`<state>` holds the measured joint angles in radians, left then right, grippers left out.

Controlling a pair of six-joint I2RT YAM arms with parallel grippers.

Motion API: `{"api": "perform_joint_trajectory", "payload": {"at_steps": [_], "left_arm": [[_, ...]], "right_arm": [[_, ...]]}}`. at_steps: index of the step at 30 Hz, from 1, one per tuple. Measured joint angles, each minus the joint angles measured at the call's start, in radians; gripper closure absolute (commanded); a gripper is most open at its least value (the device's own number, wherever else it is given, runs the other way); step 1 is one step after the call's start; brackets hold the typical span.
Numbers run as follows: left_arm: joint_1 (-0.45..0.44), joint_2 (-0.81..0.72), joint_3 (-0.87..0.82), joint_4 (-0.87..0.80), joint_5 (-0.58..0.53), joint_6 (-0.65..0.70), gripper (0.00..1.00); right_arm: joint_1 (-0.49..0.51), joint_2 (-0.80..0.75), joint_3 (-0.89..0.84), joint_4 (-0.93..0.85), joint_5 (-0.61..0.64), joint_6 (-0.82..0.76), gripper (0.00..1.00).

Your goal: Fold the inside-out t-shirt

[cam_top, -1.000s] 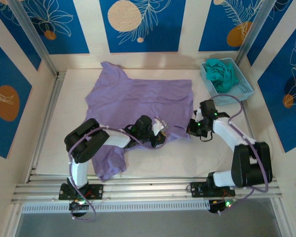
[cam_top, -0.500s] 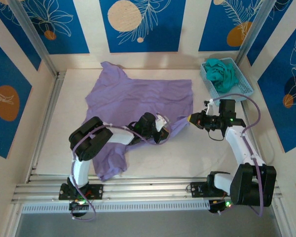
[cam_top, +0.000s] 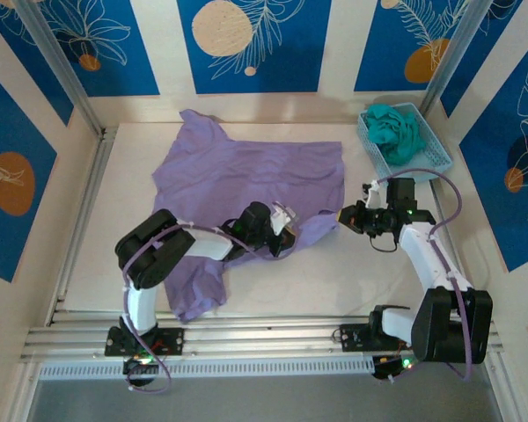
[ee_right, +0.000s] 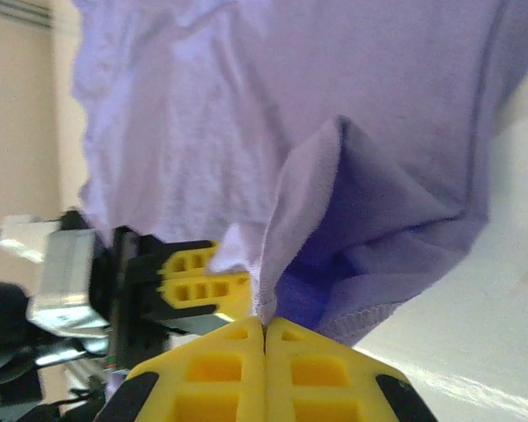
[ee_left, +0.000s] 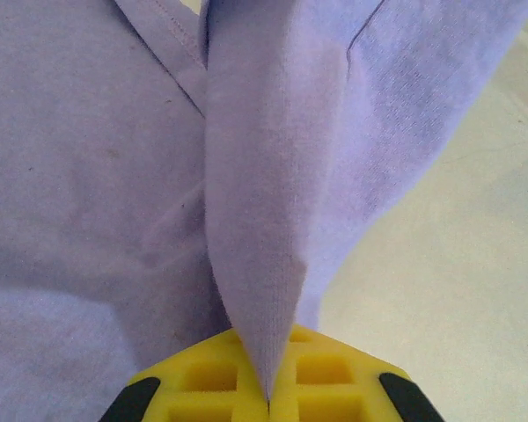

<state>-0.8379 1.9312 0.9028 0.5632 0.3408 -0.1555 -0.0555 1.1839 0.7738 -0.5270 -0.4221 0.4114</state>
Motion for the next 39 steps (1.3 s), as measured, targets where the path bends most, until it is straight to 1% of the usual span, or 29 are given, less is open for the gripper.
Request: {"api": "perform_joint_trajectory", "payload": {"at_steps": [4, 10, 18, 24, 27, 36, 39], "left_arm": [[0.0, -0.013, -0.052, 0.057, 0.027, 0.003, 1.0], [-0.009, -0.014, -0.08, 0.071, 0.037, 0.044, 1.0], [-0.03, -0.015, -0.082, 0.05, 0.02, 0.11, 1.0], [-0.031, -0.026, -0.083, 0.046, 0.017, 0.117, 1.0], [-0.031, -0.04, -0.083, 0.045, 0.017, 0.109, 1.0], [-0.008, -0.117, -0.083, 0.046, 0.017, 0.083, 1.0], [-0.002, -0.122, -0.082, 0.045, 0.017, 0.087, 0.98]], "right_arm": [[0.031, 0.0, -0.003, -0.02, 0.063, 0.0, 1.0], [0.066, 0.006, -0.056, -0.021, 0.108, 0.025, 1.0], [0.078, 0.024, -0.093, -0.032, 0.128, 0.042, 1.0], [0.074, 0.015, -0.093, -0.042, 0.129, 0.042, 1.0], [0.069, -0.007, -0.073, -0.052, 0.114, 0.04, 1.0], [0.066, -0.058, 0.069, -0.076, 0.088, -0.006, 1.0], [0.064, -0.067, 0.079, -0.084, 0.08, -0.021, 1.0]]}}
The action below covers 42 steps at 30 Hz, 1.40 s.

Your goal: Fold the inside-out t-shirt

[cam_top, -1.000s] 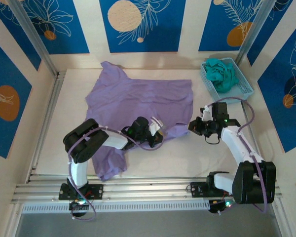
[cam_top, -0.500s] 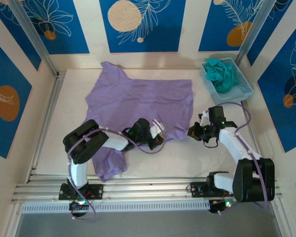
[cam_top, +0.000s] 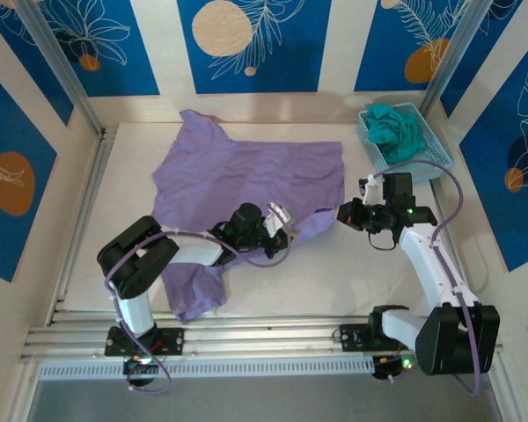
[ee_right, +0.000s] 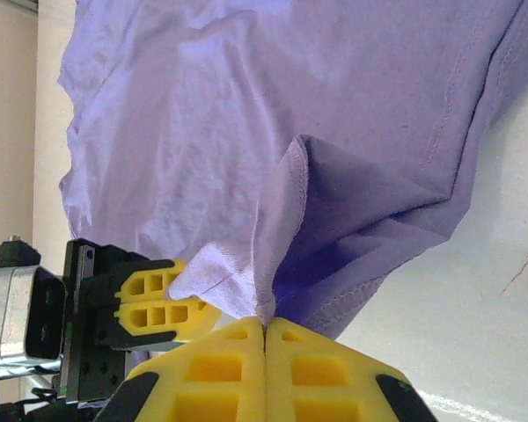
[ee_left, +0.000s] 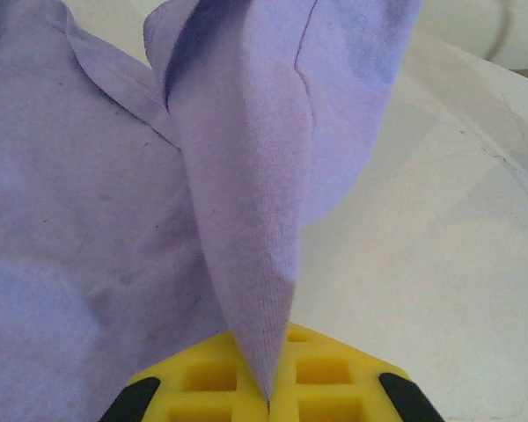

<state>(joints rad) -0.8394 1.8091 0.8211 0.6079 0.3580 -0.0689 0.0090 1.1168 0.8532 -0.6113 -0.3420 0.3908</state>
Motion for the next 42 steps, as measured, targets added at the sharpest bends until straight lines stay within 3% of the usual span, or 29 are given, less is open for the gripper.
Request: {"api": "perform_joint_trajectory", "payload": {"at_steps": [22, 26, 30, 36, 42], "left_arm": [[0.0, 0.0, 0.002, -0.044, 0.012, 0.008, 0.61], [0.001, -0.027, 0.001, -0.096, 0.002, -0.02, 0.59], [0.013, -0.186, -0.007, -0.327, -0.129, -0.114, 0.58], [0.079, -0.595, -0.106, -0.796, -0.364, -0.342, 0.53], [0.103, -0.788, -0.206, -1.143, -0.411, -0.507, 0.5]], "right_arm": [[-0.007, 0.033, -0.047, 0.0, -0.008, -0.02, 1.0], [-0.007, 0.033, -0.051, 0.002, -0.005, -0.015, 1.0], [-0.007, 0.035, -0.051, 0.043, -0.002, 0.01, 1.0], [0.01, 0.103, -0.05, 0.132, 0.008, 0.037, 1.0], [0.018, 0.117, -0.047, 0.175, 0.029, 0.04, 1.0]]}}
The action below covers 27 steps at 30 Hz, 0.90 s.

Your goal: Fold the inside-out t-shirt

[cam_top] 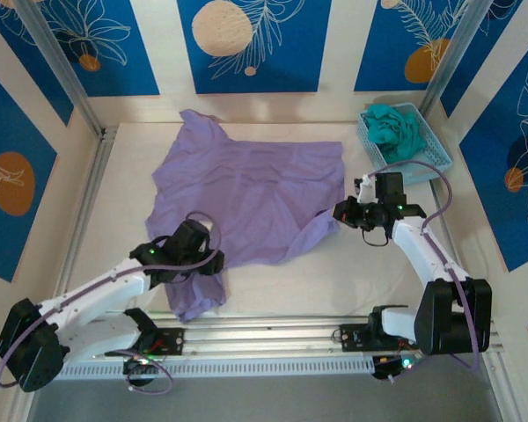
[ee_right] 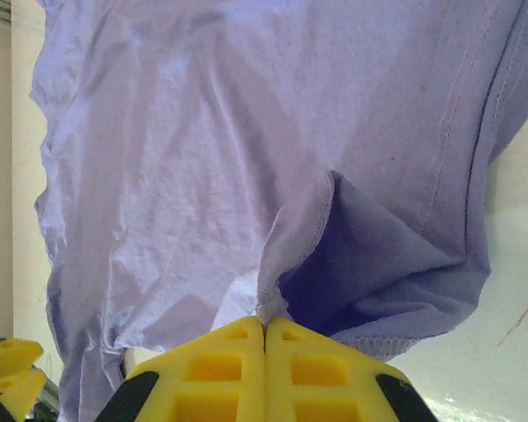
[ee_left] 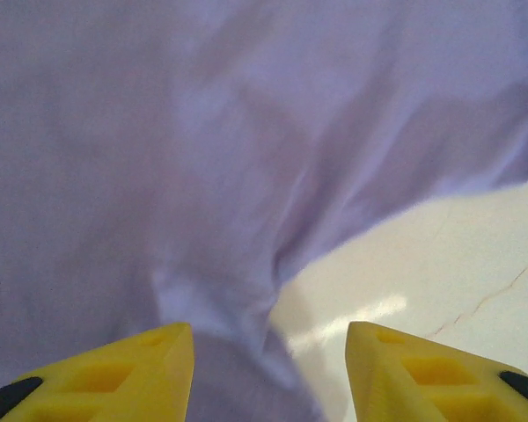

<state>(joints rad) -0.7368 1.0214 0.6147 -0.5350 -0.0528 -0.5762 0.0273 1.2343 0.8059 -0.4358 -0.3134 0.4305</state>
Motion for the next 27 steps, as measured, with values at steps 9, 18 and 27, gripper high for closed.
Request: {"api": "perform_joint_trajectory", "payload": {"at_steps": [9, 18, 27], "left_arm": [[0.111, 0.26, -0.003, 0.14, 0.07, -0.005, 0.46], [0.17, 0.623, 0.206, 0.373, 0.192, 0.033, 0.45], [0.168, 0.752, 0.469, 0.391, 0.171, 0.142, 0.4]], "right_arm": [[-0.005, 0.0, 0.0, 0.036, 0.003, 0.001, 1.0], [-0.051, -0.002, -0.003, 0.047, 0.02, 0.001, 1.0], [-0.087, -0.012, -0.004, 0.055, 0.048, 0.007, 1.0]]}}
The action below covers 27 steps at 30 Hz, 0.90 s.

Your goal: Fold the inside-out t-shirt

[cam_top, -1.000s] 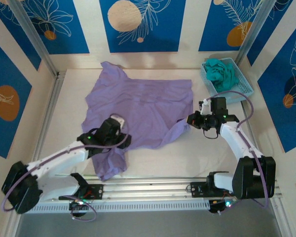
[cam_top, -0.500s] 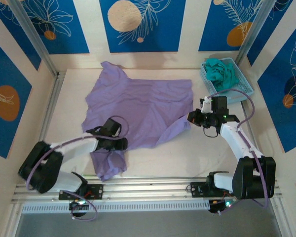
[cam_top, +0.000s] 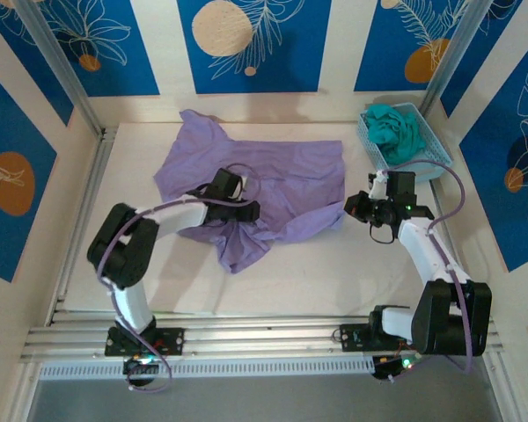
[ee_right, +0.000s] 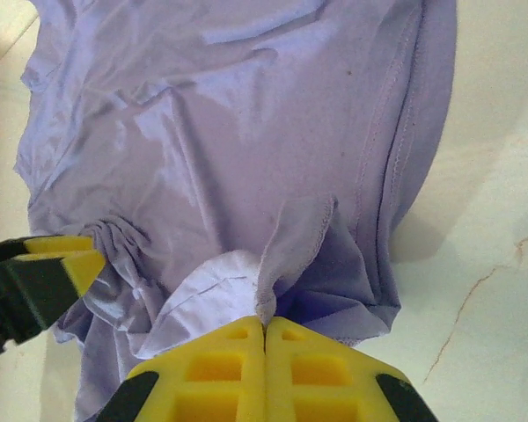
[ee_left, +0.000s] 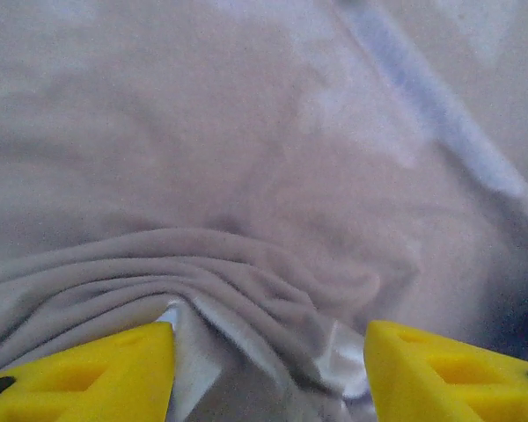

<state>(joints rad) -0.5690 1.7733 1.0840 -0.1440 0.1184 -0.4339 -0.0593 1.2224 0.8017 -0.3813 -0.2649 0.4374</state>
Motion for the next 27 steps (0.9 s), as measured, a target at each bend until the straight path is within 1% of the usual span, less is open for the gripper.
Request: {"api": "perform_joint_trajectory", "payload": {"at_steps": [2, 4, 7, 10, 13, 16, 20, 27], "left_arm": [[-0.013, -0.124, -0.087, -0.031, -0.039, 0.0, 0.4], [-0.037, -0.288, -0.2, -0.076, -0.085, -0.007, 0.4], [-0.08, -0.505, -0.363, -0.142, -0.131, -0.06, 0.43], [-0.106, -0.608, -0.478, -0.209, -0.132, -0.119, 0.46], [-0.138, -0.603, -0.515, -0.234, -0.106, -0.17, 0.45], [-0.178, -0.577, -0.516, -0.216, -0.082, -0.205, 0.44], [-0.194, -0.556, -0.517, -0.173, -0.058, -0.231, 0.41], [-0.219, -0.515, -0.521, -0.119, -0.048, -0.257, 0.41]], "right_arm": [[0.0, -0.007, -0.005, 0.004, 0.0, 0.0, 1.0], [0.0, -0.01, -0.014, 0.004, 0.0, 0.0, 1.0], [0.001, -0.011, -0.026, 0.002, 0.0, -0.001, 1.0], [0.008, -0.011, -0.03, 0.0, 0.0, -0.003, 1.0], [0.019, -0.01, -0.03, 0.0, 0.0, -0.003, 1.0], [0.031, -0.009, -0.03, 0.0, 0.0, -0.003, 1.0], [0.036, -0.009, -0.03, 0.0, 0.0, -0.003, 1.0], [0.036, -0.011, -0.043, 0.0, -0.001, -0.003, 1.0]]}}
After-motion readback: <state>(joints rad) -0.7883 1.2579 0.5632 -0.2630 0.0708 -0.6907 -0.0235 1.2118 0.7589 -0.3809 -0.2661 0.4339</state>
